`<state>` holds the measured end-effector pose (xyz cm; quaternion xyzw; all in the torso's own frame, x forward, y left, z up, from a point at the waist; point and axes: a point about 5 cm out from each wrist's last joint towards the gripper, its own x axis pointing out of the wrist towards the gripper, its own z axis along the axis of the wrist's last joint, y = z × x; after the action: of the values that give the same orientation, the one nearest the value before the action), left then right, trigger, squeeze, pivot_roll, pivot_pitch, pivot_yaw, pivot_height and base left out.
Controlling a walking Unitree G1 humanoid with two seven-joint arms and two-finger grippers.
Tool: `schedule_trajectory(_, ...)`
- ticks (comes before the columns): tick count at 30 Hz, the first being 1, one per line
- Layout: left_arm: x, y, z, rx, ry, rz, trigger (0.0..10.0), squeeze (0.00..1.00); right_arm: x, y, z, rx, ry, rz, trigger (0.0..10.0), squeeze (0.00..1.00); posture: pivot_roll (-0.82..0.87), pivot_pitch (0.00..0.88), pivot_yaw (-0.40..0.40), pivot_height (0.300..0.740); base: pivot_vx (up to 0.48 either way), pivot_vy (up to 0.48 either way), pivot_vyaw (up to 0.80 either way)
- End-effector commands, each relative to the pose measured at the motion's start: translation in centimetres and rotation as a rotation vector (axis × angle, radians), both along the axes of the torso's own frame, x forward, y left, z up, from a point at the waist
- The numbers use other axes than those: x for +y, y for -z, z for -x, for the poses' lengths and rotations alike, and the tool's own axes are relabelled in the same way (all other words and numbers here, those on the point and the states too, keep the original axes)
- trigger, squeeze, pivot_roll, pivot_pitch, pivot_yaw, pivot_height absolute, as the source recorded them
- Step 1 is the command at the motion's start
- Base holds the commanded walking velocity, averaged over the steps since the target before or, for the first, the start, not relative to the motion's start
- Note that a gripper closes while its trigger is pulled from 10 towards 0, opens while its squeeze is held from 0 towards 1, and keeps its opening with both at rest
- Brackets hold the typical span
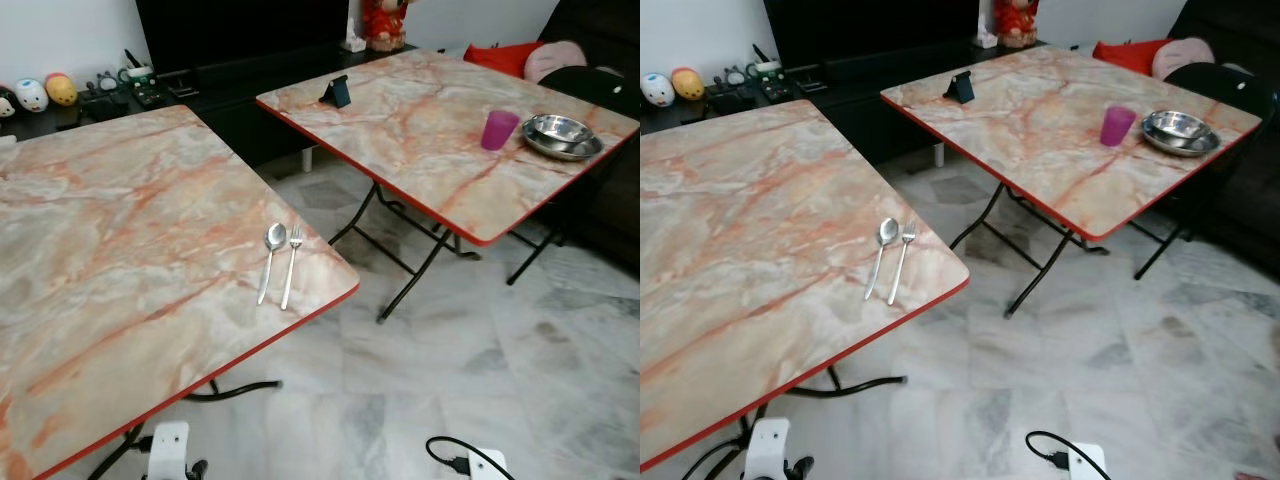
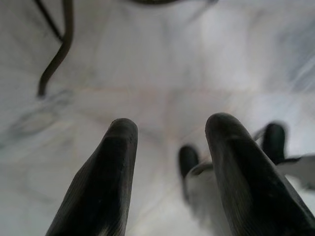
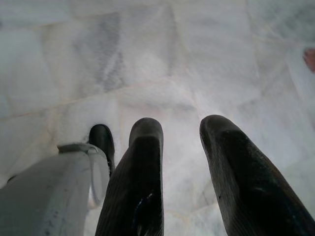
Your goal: Setting the table
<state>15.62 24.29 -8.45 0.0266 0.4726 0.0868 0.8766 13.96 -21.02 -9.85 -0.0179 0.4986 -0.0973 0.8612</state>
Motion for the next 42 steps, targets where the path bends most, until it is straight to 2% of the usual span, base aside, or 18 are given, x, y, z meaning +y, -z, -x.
schedule_trajectory(1, -0.1, 0.2, 0.3, 0.026, 0.010, -0.005, 10.0, 0.00, -0.4, 0.0, 0.2, 0.005, 0.011, 0.006, 10.0, 0.00, 0.06, 0.000, -0.035, 0.740, 0.000, 0.000, -0.68)
schedule_trajectory(9, 0.1, 0.2, 0.4, 0.035, 0.010, -0.009, 10.0, 0.00, -0.4, 0.0, 0.1, 0.004, 0.009, 0.003, 10.0, 0.00, 0.06, 0.000, -0.035, 0.740, 0.000, 0.000, -0.68)
schedule_trajectory(12, -2.9, -1.6, -4.6, -0.143, 0.075, 0.011, 10.0, 0.00, -0.4, 0.0, 0.1, 0.004, 0.007, 0.003, 10.0, 0.00, 0.06, 0.000, -0.036, 0.740, 0.000, 0.000, -0.68)
schedule_trajectory(18, -3.0, -1.8, -4.9, -0.151, 0.077, 0.012, 10.0, 0.00, -0.4, -0.1, 0.0, -0.006, 0.007, 0.001, 10.0, 0.00, 0.07, 0.000, -0.035, 0.740, 0.000, 0.000, -0.23)
schedule_trajectory(21, -2.6, -1.5, -4.4, -0.130, 0.072, 0.009, 10.0, 0.00, -0.4, -0.1, 0.0, -0.005, 0.009, 0.002, 10.0, 0.00, 0.07, 0.000, -0.035, 0.740, 0.000, 0.000, 0.00)
schedule_trajectory(22, -1.7, -0.9, -2.8, -0.077, 0.055, 0.006, 10.0, 0.00, -0.4, -0.1, 0.0, -0.005, 0.008, 0.001, 10.0, 0.00, 0.07, 0.000, -0.035, 0.740, 0.000, 0.000, 0.00)
schedule_trajectory(23, -1.4, -0.6, -2.2, -0.057, 0.048, 0.004, 10.0, 0.00, -0.4, -0.1, 0.0, -0.005, 0.008, 0.001, 10.0, 0.00, 0.07, 0.000, -0.035, 0.740, 0.000, 0.000, 0.00)
schedule_trajectory(26, -1.1, -0.4, -1.6, -0.034, 0.041, 0.000, 10.0, 0.00, -0.4, -0.1, 0.0, -0.005, 0.007, 0.000, 10.0, 0.00, 0.07, 0.000, -0.035, 0.740, 0.000, 0.000, 0.00)
schedule_trajectory(29, -0.4, 0.1, -0.1, 0.022, 0.027, -0.011, 10.0, 0.00, -0.3, -0.1, 0.0, -0.005, 0.007, -0.001, 10.0, 0.00, 0.07, 0.000, -0.033, 0.740, 0.000, 0.000, 0.00)
schedule_trajectory(34, -0.2, 0.3, 0.4, 0.043, 0.035, -0.023, 10.0, 0.00, -0.3, -0.1, 0.0, -0.005, 0.008, -0.002, 10.0, 0.00, 0.07, 0.000, -0.033, 0.740, 0.000, 0.000, 0.00)
schedule_trajectory(42, -0.3, 0.3, 0.4, 0.044, 0.038, -0.022, 10.0, 0.00, -0.3, -0.1, 0.0, -0.005, 0.007, -0.001, 10.0, 0.00, 0.07, 0.000, -0.035, 0.740, 0.000, -0.276, 0.00)
